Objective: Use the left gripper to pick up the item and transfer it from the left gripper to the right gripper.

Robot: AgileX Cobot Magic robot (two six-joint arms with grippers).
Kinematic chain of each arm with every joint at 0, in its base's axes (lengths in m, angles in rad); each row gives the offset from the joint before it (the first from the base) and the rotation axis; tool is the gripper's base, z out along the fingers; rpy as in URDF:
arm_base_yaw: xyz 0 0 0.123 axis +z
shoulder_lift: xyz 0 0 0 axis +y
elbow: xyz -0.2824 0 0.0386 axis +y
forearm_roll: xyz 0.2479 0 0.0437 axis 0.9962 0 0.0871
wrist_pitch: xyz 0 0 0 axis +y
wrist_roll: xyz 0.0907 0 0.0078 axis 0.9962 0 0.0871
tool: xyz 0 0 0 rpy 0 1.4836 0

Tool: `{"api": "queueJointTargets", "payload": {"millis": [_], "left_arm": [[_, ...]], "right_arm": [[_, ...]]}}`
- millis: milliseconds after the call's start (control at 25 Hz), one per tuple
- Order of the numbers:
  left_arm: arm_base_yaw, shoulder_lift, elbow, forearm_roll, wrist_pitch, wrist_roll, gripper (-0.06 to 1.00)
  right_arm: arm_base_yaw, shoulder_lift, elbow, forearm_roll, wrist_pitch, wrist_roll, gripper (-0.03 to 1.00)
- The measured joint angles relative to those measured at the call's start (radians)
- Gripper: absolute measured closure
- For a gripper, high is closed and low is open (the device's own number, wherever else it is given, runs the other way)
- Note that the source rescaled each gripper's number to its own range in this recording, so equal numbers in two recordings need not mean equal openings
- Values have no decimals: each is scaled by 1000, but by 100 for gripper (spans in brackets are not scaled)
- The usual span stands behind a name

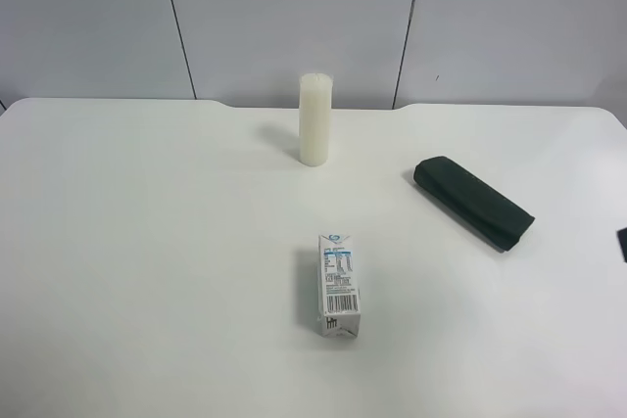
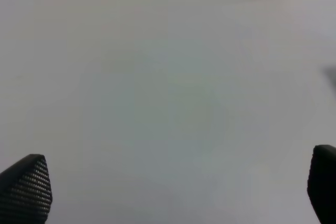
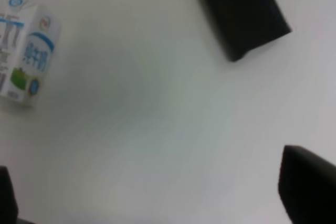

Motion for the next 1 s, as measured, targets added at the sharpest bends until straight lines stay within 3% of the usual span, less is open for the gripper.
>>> {"api": "queueJointTargets", "payload": {"millis": [560, 800, 1000], "left_arm": [[0, 0, 0, -2, 0, 0, -5], [0, 0, 0, -2, 0, 0, -5], [0, 0, 0, -2, 0, 0, -5]], "right_arm": [[0, -303, 5, -56, 3, 34, -3], [0, -444, 106, -53, -69, 64, -3], [0, -475, 191, -51, -67, 67, -2]]}}
